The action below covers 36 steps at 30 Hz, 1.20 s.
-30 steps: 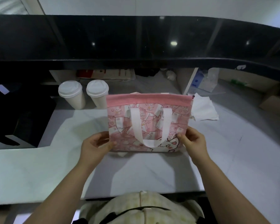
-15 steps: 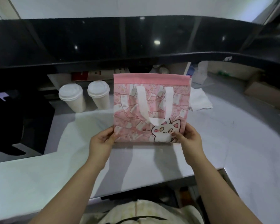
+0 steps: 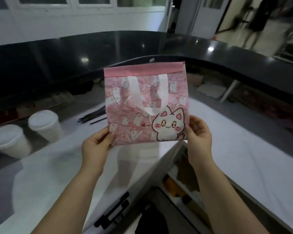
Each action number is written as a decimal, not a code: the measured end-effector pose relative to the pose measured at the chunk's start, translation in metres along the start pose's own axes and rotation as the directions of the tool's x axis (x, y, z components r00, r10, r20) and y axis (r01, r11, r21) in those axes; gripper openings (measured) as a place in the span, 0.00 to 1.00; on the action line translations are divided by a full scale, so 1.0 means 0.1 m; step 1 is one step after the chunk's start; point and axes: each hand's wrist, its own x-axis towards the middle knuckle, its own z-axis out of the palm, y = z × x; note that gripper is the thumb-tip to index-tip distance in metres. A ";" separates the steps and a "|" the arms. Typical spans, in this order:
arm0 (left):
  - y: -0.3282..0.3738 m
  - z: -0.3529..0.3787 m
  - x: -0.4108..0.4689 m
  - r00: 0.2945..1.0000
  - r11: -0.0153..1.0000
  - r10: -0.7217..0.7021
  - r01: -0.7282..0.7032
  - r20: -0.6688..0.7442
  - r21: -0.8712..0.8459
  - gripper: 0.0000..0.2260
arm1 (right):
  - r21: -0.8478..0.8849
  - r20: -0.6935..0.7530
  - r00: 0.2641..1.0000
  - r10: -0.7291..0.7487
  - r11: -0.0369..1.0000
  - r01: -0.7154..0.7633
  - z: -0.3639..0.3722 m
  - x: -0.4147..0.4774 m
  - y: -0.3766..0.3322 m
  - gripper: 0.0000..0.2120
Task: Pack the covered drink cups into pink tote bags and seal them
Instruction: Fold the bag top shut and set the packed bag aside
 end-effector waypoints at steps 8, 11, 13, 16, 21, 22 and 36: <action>0.32 1.22 -0.15 0.959 0.998 0.058 -0.048 0.279 -0.044 0.11 | -0.036 -0.236 0.957 -0.170 0.985 0.166 -1.03 -0.12 -0.80 0.16; 0.48 1.73 -0.34 0.913 0.994 0.112 -0.096 0.392 -0.060 0.11 | -0.034 -0.315 0.917 -0.245 0.968 0.247 -1.49 -0.16 -1.07 0.15; 0.59 2.05 -0.51 0.889 0.991 0.136 -0.113 0.437 -0.077 0.10 | -0.040 -0.360 0.891 -0.276 0.959 0.281 -1.81 -0.16 -1.24 0.14; 0.73 2.52 -0.82 0.854 0.988 0.152 -0.114 0.497 -0.107 0.06 | -0.049 -0.423 0.852 -0.309 0.946 0.319 -2.30 -0.17 -1.48 0.16; 0.83 3.35 -1.35 0.824 0.994 0.085 -0.029 0.560 -0.109 0.05 | -0.122 -0.475 0.790 -0.387 0.918 0.377 -3.15 -0.22 -1.87 0.16; 0.84 3.51 -1.45 0.819 0.993 0.065 0.003 0.571 -0.117 0.08 | -0.151 -0.476 0.777 -0.411 0.909 0.389 -3.31 -0.23 -1.95 0.17; 0.99 5.38 -2.07 0.932 0.950 0.092 0.023 0.351 -0.310 0.05 | -0.883 -0.362 0.804 -0.471 0.449 -0.134 -4.70 0.64 -2.88 0.29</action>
